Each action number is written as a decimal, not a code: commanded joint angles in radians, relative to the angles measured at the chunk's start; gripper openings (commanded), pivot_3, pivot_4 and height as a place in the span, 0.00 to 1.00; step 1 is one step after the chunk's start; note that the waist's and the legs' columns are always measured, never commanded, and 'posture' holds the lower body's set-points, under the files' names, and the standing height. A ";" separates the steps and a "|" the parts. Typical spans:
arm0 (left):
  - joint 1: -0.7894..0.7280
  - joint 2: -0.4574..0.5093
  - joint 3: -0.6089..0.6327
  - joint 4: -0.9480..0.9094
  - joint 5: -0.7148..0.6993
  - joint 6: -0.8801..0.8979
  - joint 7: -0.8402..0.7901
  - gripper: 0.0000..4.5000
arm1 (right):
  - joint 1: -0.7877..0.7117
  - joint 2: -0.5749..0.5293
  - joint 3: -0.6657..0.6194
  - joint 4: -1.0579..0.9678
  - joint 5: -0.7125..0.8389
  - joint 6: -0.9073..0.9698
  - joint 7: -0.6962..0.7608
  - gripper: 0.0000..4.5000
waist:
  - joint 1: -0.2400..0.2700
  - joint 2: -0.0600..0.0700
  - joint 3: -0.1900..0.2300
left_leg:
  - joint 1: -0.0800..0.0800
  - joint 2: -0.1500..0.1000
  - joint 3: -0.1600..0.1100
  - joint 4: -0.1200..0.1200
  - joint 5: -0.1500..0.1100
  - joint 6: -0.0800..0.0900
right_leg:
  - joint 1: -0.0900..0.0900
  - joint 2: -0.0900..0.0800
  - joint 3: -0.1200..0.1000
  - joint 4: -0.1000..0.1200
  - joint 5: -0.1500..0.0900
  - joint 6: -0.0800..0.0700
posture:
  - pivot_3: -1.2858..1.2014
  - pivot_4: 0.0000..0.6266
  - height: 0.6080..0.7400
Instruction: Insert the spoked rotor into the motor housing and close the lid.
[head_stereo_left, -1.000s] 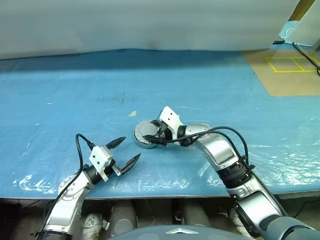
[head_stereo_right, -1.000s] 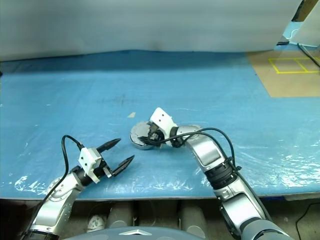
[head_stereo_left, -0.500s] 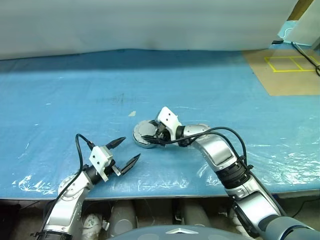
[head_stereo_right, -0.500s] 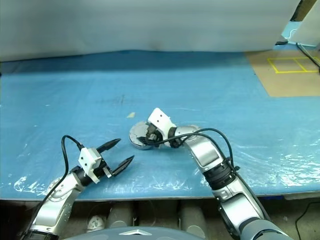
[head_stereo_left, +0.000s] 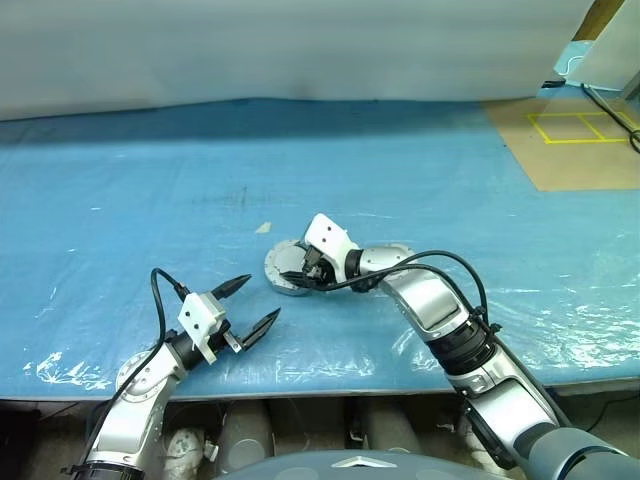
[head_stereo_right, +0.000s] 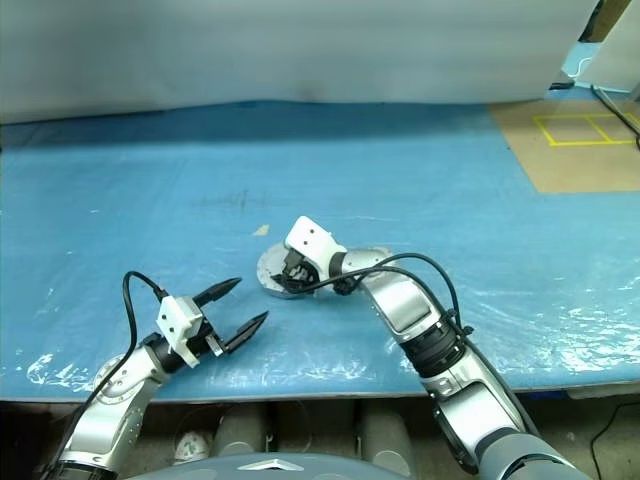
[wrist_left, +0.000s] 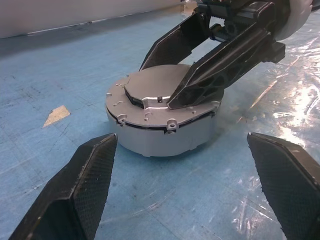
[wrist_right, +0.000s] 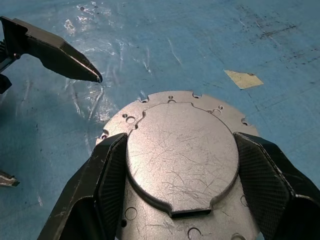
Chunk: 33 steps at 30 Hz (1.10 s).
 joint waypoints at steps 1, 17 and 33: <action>-0.003 0.001 0.001 -0.027 0.001 -0.011 -0.001 0.98 | -0.019 -0.001 0.013 -0.034 -0.006 0.004 0.008 0.65 | 0.000 0.000 0.000 | 0.000 0.000 0.000 0.000 0.000 0.000 | 0.000 0.000 0.000 0.000 0.000 0.000 | 0.52 0.24 1.00; 0.004 -0.001 -0.003 -0.026 0.002 -0.007 0.006 0.98 | -0.007 0.033 0.056 0.067 -0.073 -0.022 -0.032 0.65 | -0.004 0.000 0.000 | 0.003 0.000 0.000 0.000 0.000 0.000 | 0.001 0.000 0.001 0.002 0.000 0.000 | 0.52 0.24 1.00; 0.007 0.005 0.002 -0.028 0.000 -0.011 -0.001 0.98 | -0.035 0.000 -0.002 0.246 -0.041 -0.175 0.109 0.65 | -0.002 0.000 -0.002 | 0.005 0.000 0.000 0.000 -0.002 0.004 | 0.003 0.000 0.002 0.002 0.000 0.000 | 0.52 0.24 1.00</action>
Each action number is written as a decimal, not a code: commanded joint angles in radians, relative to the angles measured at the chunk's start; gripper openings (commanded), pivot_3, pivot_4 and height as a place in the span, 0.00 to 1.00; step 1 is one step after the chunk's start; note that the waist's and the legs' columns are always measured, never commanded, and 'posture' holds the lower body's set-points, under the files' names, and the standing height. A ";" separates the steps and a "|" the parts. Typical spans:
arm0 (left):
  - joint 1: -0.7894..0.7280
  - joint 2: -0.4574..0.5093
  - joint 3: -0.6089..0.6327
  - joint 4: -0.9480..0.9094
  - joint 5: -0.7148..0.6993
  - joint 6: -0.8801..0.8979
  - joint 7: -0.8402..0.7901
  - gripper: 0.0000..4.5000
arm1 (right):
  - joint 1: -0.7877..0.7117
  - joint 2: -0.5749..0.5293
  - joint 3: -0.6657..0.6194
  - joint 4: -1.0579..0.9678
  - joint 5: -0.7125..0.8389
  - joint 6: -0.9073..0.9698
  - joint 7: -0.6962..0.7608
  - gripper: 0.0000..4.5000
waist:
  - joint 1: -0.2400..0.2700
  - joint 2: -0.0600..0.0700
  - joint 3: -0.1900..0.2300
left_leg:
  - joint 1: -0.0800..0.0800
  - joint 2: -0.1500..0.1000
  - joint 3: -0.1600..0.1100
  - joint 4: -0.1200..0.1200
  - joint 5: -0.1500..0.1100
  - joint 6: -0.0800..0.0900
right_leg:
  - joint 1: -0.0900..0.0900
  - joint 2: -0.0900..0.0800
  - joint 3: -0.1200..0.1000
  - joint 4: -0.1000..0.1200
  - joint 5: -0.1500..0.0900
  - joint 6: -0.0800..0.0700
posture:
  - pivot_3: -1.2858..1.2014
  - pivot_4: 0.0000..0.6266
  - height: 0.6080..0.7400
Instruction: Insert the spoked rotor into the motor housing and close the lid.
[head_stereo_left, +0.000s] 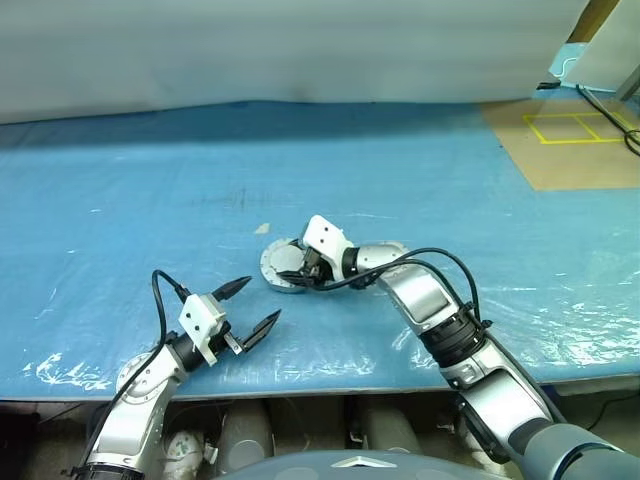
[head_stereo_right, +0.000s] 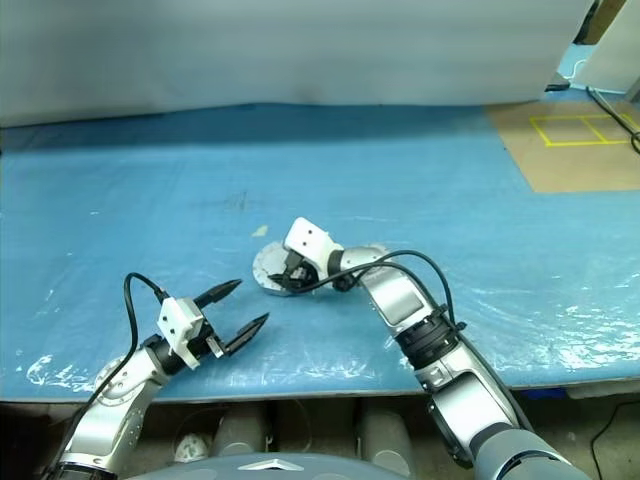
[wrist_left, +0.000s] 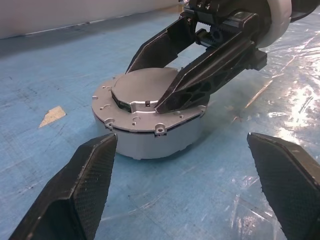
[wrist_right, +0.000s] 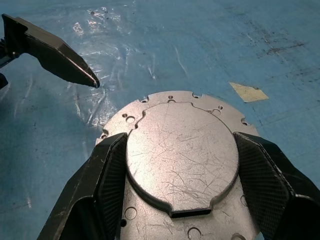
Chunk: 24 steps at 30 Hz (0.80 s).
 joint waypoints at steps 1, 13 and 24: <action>-0.001 0.007 0.006 -0.027 -0.002 -0.010 -0.004 0.98 | -0.001 -0.023 0.006 0.060 -0.004 0.020 0.039 0.65 | 0.000 0.000 0.000 | 0.000 0.000 0.000 0.000 0.000 0.000 | 0.000 0.000 0.000 0.000 0.000 0.000 | 0.52 0.24 1.00; -0.028 0.003 0.088 -0.002 -0.079 0.030 0.029 0.98 | 0.008 -0.010 0.026 0.098 -0.026 -0.016 0.052 0.65 | 0.001 0.000 -0.001 | 0.000 0.000 0.000 0.000 0.000 0.000 | 0.000 0.000 0.000 0.000 0.000 0.000 | 0.52 0.24 1.00; -0.324 0.108 0.259 -0.210 -0.550 0.868 0.367 0.77 | 0.001 -0.004 0.027 0.119 -0.041 -0.029 0.039 0.65 | -0.005 0.003 -0.004 | 0.000 -0.002 0.000 0.003 0.001 -0.001 | 0.001 0.001 0.000 0.001 0.000 0.000 | 0.52 0.24 1.00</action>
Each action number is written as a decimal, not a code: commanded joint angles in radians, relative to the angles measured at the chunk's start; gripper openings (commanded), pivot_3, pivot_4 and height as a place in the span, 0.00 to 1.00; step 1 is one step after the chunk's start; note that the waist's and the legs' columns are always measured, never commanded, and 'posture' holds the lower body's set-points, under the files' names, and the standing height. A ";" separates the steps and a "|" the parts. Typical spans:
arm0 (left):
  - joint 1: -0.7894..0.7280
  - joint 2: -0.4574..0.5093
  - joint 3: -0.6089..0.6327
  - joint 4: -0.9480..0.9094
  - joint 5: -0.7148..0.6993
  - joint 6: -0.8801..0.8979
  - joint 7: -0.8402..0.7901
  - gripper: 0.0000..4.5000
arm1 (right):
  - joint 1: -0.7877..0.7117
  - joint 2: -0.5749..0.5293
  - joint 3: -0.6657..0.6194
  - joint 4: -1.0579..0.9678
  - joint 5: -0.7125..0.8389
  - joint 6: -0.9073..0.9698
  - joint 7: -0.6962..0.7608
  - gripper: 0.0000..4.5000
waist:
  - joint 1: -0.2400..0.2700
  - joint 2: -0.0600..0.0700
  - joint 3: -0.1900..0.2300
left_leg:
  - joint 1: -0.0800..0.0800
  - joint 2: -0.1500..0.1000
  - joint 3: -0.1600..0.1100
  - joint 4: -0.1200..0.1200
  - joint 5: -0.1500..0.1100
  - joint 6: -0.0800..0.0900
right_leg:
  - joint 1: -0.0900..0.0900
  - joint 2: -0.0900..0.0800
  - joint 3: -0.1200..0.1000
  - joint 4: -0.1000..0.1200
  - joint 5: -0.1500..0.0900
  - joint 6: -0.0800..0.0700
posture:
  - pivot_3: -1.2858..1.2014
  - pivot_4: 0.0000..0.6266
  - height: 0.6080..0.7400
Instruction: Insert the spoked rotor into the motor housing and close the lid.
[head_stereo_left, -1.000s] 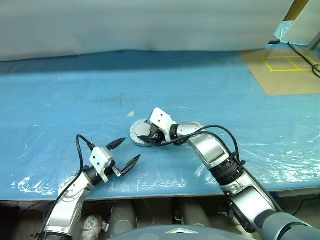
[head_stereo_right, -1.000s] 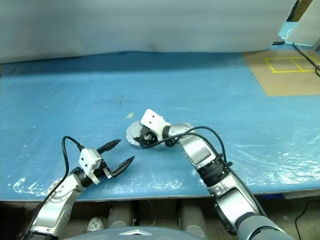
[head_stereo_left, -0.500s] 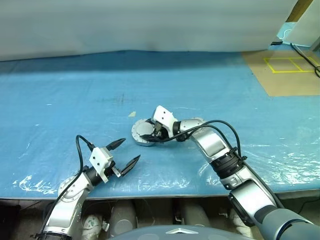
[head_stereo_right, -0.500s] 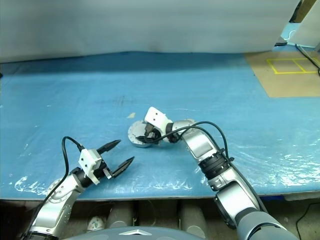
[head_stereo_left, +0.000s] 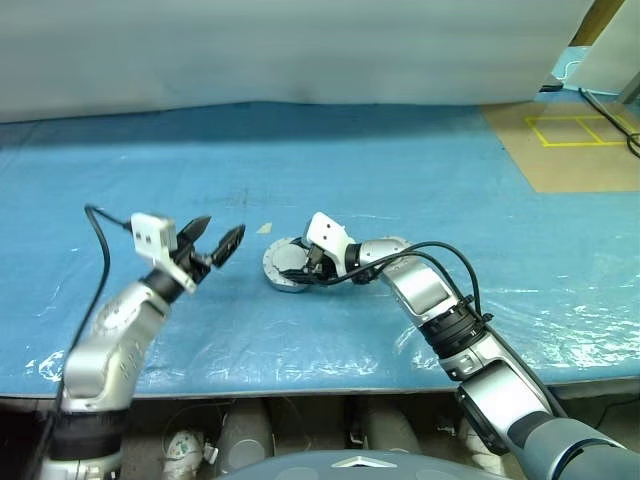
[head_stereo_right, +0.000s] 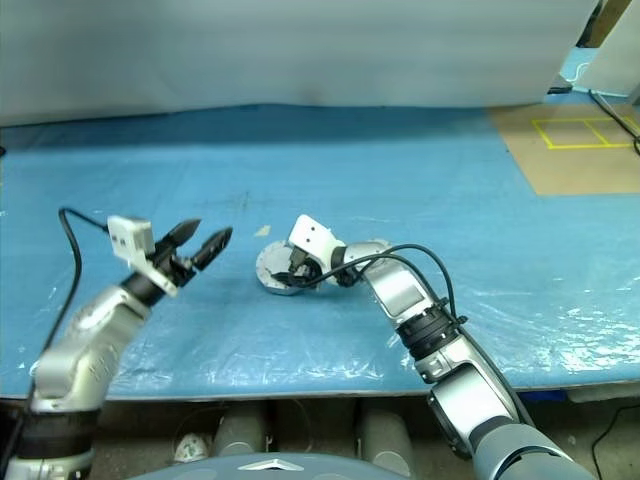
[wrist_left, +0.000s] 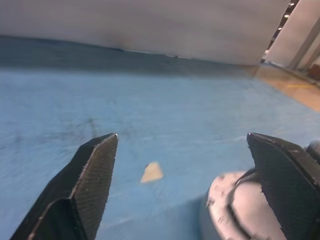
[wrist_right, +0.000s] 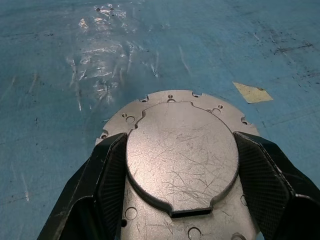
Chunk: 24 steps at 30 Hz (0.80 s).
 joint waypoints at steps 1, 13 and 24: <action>-0.031 0.028 0.020 0.000 -0.080 0.162 0.022 0.70 | 0.024 -0.010 0.028 0.056 -0.038 0.017 -0.006 0.65 | 0.000 0.001 -0.001 | 0.000 0.000 0.000 -0.001 0.001 -0.002 | 0.000 0.000 0.000 -0.001 0.000 0.000 | 0.52 0.24 1.00; -0.133 0.004 0.003 0.102 -0.167 0.425 0.022 0.00 | 0.020 0.009 0.025 0.066 -0.039 0.015 -0.025 0.65 | 0.000 0.001 -0.001 | 0.000 0.001 0.000 -0.001 0.002 -0.003 | 0.000 0.001 -0.001 -0.001 0.000 0.000 | 0.52 0.24 1.00; -0.126 -0.053 -0.090 0.140 -0.041 0.415 0.021 0.00 | 0.013 0.022 0.020 0.080 -0.042 0.010 -0.029 0.65 | 0.000 0.001 -0.001 | 0.000 0.001 0.000 -0.003 0.001 -0.002 | 0.000 0.001 -0.001 -0.002 -0.002 0.003 | 0.52 0.24 1.00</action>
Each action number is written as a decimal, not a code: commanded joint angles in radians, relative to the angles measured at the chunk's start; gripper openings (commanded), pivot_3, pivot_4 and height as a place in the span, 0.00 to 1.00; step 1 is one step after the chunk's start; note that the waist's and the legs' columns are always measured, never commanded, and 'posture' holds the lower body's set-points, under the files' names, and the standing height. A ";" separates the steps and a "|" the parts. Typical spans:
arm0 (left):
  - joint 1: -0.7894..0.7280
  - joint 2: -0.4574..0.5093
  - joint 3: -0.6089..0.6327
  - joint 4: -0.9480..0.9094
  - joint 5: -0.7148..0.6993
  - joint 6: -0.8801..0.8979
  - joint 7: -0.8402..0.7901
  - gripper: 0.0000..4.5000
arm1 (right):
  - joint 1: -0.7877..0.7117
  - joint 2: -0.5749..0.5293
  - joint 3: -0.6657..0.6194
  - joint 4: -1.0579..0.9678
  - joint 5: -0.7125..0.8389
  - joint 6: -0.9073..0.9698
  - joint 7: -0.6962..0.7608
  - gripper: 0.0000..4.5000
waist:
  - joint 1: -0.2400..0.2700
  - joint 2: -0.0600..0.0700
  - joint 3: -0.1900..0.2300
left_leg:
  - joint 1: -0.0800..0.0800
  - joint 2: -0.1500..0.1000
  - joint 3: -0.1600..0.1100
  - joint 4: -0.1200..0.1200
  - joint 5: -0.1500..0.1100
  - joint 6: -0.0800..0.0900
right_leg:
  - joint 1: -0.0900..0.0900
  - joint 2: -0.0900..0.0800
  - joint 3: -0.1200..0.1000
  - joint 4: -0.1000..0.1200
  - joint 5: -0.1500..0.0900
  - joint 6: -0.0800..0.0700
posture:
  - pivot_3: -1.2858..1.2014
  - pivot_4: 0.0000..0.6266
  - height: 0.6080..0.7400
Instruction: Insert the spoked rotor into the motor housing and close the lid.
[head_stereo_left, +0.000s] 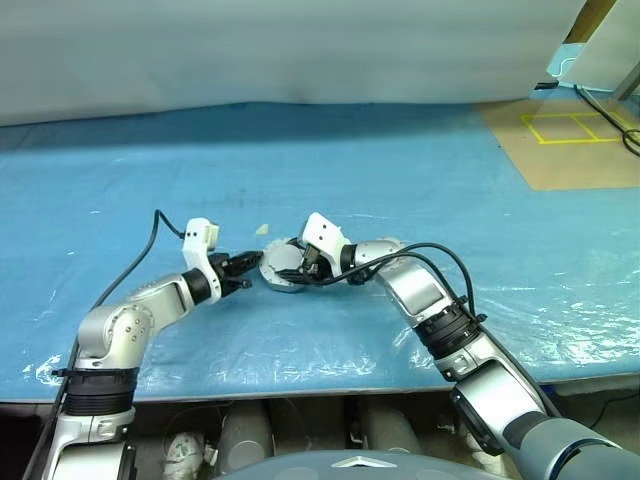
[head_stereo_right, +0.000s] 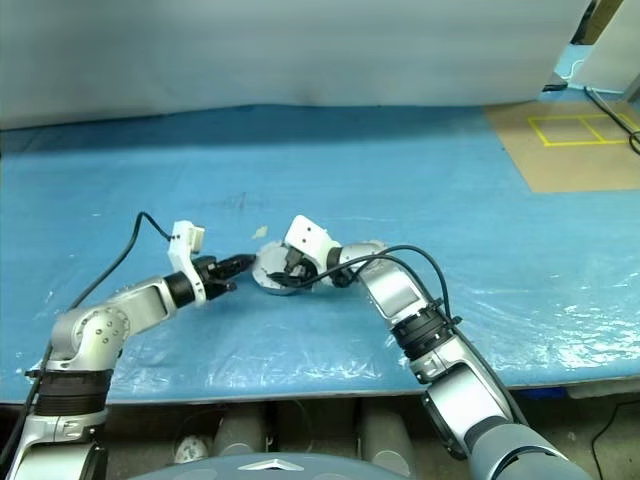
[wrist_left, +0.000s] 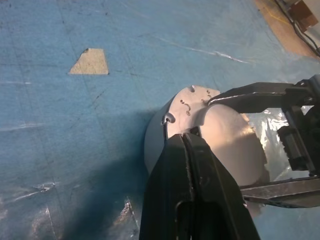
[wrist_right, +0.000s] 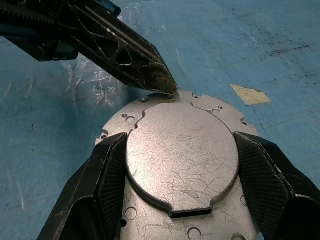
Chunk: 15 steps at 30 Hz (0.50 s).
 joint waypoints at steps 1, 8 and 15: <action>-0.009 -0.014 -0.022 -0.005 0.035 0.003 -0.001 0.00 | 0.015 0.000 0.026 0.059 -0.037 0.021 -0.015 0.65 | 0.000 0.000 0.000 | 0.000 0.000 0.000 0.000 0.000 0.000 | 0.000 0.000 0.000 0.000 0.000 0.001 | 0.52 0.24 1.00; -0.023 -0.032 -0.056 -0.001 0.085 0.025 -0.002 0.00 | 0.025 -0.004 0.013 0.048 -0.025 0.031 -0.007 0.65 | 0.001 0.000 0.000 | 0.001 0.000 0.000 -0.001 -0.002 0.003 | 0.001 0.000 0.000 0.000 -0.003 0.005 | 0.52 0.24 1.00; -0.025 -0.021 -0.081 0.000 0.140 0.015 -0.024 0.00 | 0.110 -0.076 -0.052 -0.044 0.003 0.016 0.012 0.99 | 0.013 0.002 -0.002 | 0.002 0.000 -0.001 -0.005 -0.002 0.004 | 0.004 -0.002 0.000 -0.007 -0.003 0.006 | 0.52 0.24 1.00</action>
